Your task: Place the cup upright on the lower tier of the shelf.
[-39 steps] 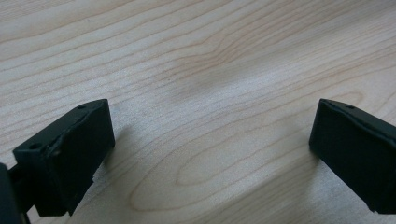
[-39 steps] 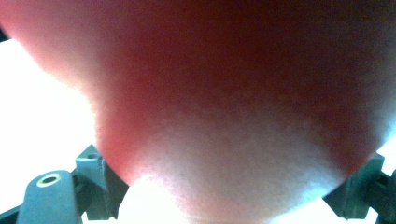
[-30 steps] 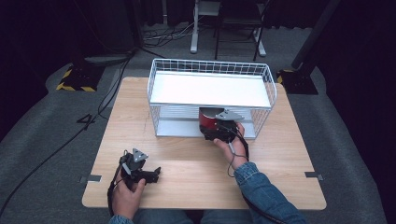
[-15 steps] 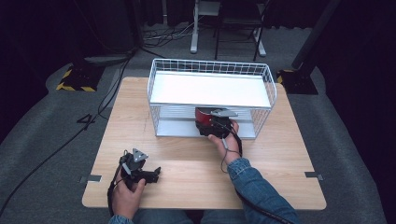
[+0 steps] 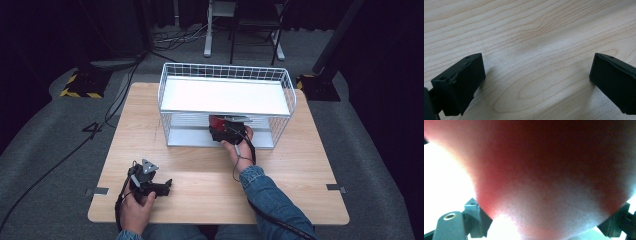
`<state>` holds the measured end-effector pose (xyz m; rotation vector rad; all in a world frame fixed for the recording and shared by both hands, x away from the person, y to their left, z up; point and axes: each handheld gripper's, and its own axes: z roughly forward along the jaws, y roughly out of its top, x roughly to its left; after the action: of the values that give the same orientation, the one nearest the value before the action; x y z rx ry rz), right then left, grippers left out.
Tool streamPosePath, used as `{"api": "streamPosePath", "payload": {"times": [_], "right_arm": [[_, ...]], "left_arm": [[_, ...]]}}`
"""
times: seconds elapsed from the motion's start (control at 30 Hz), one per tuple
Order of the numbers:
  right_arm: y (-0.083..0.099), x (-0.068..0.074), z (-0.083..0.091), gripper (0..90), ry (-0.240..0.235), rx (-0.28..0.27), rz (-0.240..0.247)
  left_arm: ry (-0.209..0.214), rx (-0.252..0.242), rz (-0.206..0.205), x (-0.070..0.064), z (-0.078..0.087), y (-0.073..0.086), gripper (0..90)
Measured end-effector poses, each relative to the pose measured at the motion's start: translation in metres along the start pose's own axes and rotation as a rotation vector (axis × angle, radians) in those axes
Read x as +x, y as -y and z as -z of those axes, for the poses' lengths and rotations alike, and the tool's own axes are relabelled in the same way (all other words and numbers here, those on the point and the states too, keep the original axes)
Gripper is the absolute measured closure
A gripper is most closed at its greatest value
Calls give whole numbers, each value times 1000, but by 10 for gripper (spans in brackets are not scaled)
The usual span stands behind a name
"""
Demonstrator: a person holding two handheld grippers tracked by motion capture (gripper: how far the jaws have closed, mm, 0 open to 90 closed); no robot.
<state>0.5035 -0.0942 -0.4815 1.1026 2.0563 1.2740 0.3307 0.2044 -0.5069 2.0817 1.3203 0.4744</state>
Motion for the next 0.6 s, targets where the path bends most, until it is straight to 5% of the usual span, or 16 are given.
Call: {"api": "streamPosePath", "payload": {"times": [0.37, 0.6], "right_arm": [[1, -2, -5, 170, 7, 15, -11], [1, -6, -7, 156, -31, 8, -26]], "left_arm": [[0, 0, -1, 0, 0, 0, 4], [0, 0, 0, 0, 0, 0, 5]]}}
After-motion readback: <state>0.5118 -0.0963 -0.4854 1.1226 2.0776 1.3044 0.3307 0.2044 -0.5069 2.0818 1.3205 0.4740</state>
